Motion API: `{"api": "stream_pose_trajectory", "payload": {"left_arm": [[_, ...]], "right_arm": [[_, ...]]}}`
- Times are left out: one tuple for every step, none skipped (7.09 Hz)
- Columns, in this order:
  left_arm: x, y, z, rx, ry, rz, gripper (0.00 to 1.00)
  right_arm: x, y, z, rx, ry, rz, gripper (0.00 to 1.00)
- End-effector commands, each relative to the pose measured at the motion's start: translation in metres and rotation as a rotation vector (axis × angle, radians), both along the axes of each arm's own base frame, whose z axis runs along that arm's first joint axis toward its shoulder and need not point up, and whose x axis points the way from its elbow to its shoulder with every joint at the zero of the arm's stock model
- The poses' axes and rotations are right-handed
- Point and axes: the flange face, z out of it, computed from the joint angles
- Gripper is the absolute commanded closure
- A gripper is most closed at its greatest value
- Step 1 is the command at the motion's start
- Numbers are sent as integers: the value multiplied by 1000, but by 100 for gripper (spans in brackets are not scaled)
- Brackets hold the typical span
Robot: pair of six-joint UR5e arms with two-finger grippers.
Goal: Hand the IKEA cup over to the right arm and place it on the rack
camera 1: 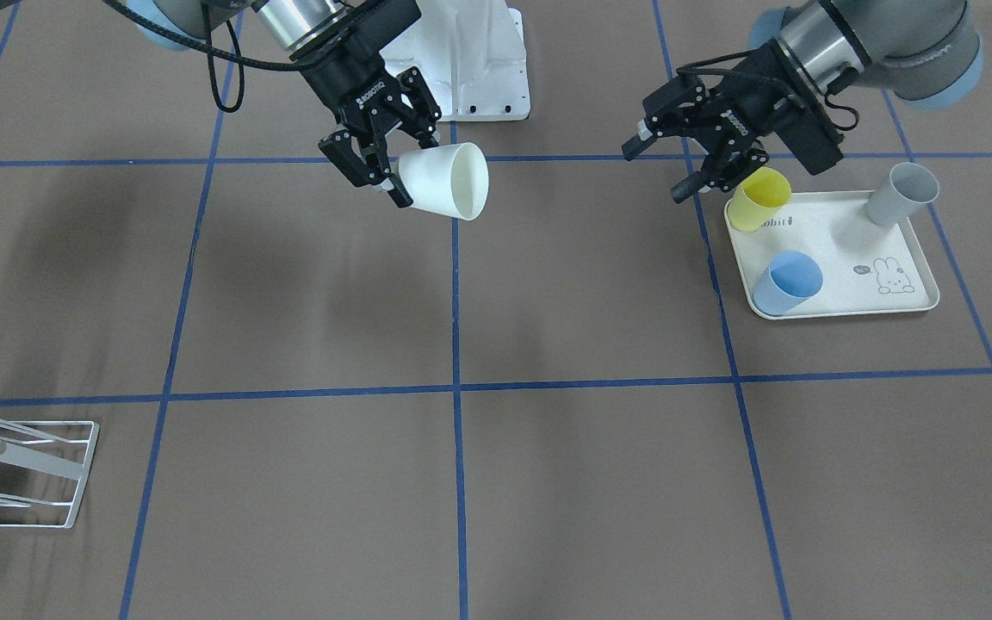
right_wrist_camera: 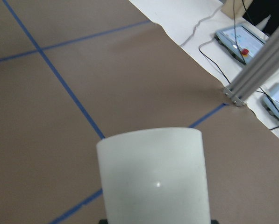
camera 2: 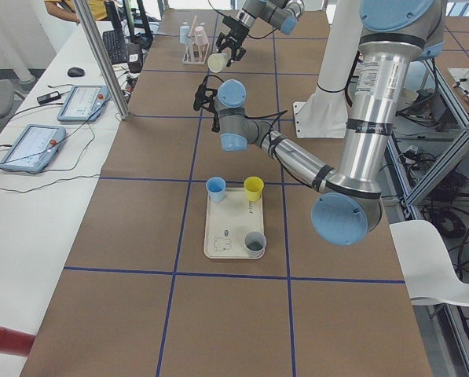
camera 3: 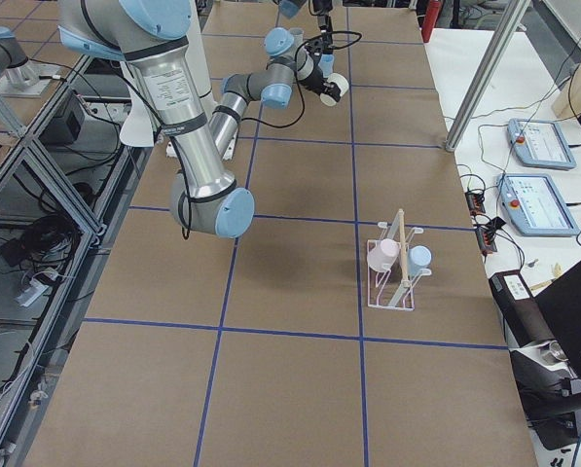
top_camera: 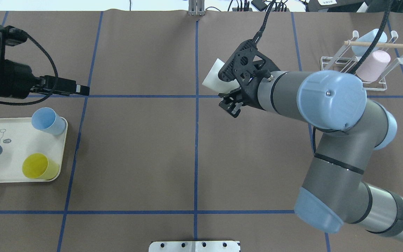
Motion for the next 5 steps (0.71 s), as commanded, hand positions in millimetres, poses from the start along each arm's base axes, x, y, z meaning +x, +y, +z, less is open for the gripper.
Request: {"api": "stream_pose_trajectory", "payload": {"left_arm": [[-13, 1, 23, 56, -68, -2, 0], [-15, 3, 20, 61, -63, -4, 0], [-16, 4, 22, 57, -65, -7, 0], [-18, 6, 27, 55, -68, -10, 0], [-18, 7, 26, 55, -65, -9, 0]], "right_arm": [[42, -32, 23, -32, 281, 14, 100], [57, -45, 40, -32, 430, -9, 100], [79, -61, 51, -4, 573, -44, 100], [98, -72, 68, 6, 713, -96, 100], [124, -82, 81, -16, 864, -143, 100]]}}
